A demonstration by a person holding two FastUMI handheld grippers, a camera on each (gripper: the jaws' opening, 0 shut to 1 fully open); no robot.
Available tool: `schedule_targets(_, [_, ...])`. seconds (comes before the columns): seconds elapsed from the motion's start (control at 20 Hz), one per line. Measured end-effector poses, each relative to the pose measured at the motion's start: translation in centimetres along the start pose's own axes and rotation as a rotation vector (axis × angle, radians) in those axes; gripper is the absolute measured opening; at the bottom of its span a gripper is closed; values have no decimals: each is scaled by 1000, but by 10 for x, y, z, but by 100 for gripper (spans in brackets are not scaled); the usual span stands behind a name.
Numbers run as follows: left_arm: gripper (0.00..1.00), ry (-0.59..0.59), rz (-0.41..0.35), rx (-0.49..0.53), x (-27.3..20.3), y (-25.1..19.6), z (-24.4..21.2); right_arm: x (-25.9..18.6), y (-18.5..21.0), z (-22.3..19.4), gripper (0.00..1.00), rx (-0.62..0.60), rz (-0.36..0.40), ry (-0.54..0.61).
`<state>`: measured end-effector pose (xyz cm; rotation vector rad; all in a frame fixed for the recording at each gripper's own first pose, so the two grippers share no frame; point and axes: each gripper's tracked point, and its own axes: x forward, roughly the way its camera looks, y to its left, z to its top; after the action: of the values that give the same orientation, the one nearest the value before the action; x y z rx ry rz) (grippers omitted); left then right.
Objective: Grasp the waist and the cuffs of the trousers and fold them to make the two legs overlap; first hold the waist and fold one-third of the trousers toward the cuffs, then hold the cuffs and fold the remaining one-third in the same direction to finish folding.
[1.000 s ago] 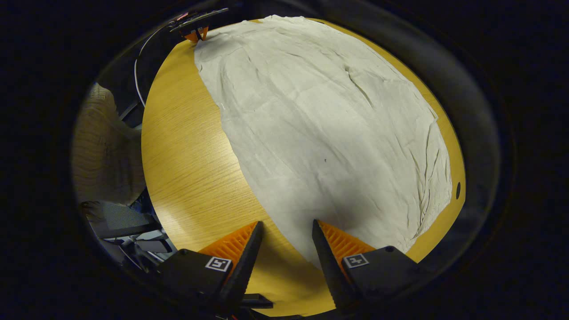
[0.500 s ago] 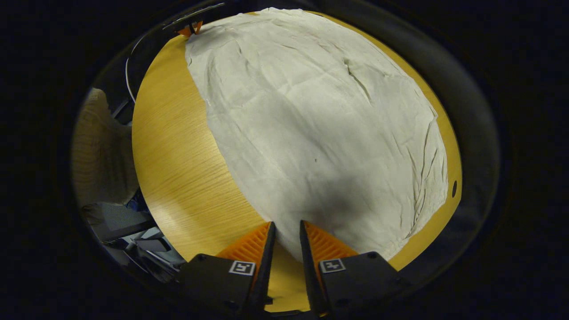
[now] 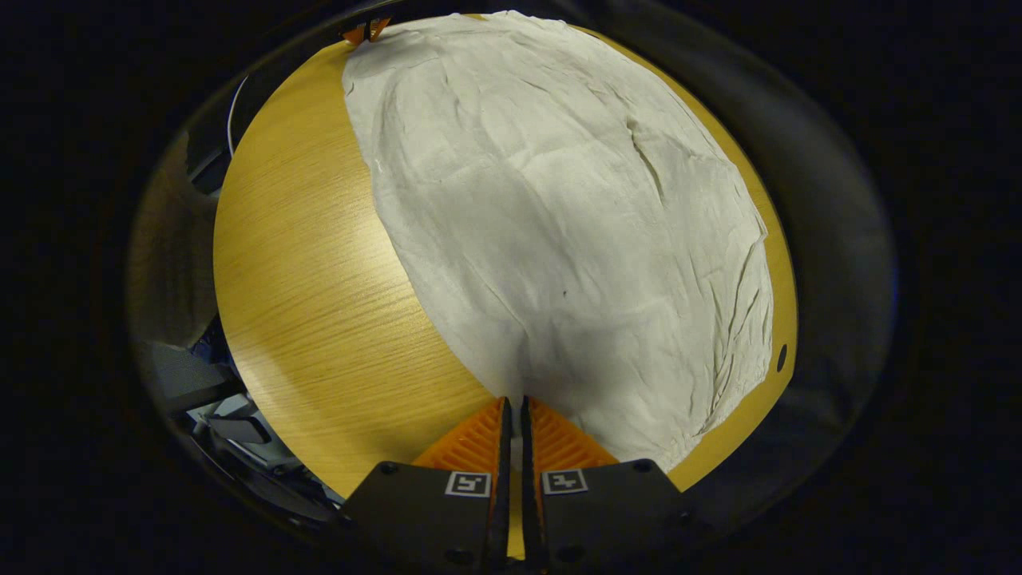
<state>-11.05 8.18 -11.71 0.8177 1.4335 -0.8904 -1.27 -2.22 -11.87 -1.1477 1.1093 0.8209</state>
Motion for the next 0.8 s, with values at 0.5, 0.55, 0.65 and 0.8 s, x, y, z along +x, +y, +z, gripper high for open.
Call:
schedule_targets(0.5, [0,69,59,42,-20,7,-3,-21,-11,2,0,5,-85,-63])
schedule_targets(0.55, [0,67,79,42,-28,13,0,-26,-13,2,0,8,-93,-65])
schedule_targets(0.65, [0,78,127,46,-41,25,-1,-34,-22,5,0,17,-114,-76])
schedule_targets(0.8, [0,133,198,64,-60,46,-4,-45,-40,13,3,32,-149,-95])
